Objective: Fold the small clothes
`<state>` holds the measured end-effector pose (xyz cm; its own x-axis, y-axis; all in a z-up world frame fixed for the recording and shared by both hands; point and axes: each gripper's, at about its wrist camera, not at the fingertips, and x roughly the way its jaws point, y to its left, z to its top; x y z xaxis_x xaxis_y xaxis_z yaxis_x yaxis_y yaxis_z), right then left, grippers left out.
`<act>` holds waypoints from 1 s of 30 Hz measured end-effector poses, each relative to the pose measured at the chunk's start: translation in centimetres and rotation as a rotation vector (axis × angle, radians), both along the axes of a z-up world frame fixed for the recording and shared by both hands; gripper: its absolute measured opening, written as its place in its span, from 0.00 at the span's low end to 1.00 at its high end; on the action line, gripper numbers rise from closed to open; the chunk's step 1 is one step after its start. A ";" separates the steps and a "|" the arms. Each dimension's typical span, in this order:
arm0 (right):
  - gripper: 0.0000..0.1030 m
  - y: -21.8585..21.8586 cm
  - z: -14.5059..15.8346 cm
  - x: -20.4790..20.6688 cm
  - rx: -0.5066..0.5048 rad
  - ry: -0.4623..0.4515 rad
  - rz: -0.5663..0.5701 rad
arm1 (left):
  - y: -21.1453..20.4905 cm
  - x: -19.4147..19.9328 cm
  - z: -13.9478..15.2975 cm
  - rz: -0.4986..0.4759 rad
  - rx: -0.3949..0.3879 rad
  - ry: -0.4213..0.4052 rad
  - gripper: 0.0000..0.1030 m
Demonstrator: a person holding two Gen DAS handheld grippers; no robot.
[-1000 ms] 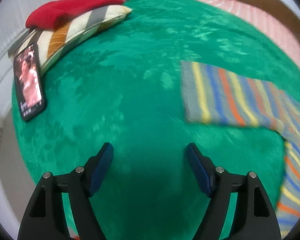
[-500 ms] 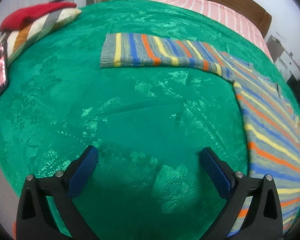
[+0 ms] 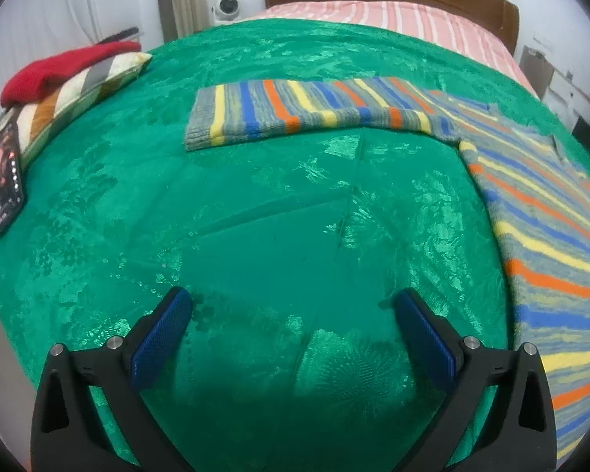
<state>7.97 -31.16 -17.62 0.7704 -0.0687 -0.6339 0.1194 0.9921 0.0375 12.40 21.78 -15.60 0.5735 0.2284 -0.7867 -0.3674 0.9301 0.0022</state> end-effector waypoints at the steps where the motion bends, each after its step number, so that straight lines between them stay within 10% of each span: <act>1: 0.89 0.0 0.0 0.0 -0.001 -0.001 0.002 | -0.1 0.1 0.0 -0.002 0.005 0.002 1.00; 30: 0.93 0.5 -0.3 0.0 -0.017 -0.008 0.017 | -0.4 -0.4 -0.1 -0.004 0.017 -0.016 1.00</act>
<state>7.93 -30.70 -17.93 0.7765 -0.0664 -0.6266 0.1025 0.9945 0.0217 11.97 21.33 -15.72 0.5866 0.2398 -0.7736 -0.3641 0.9313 0.0125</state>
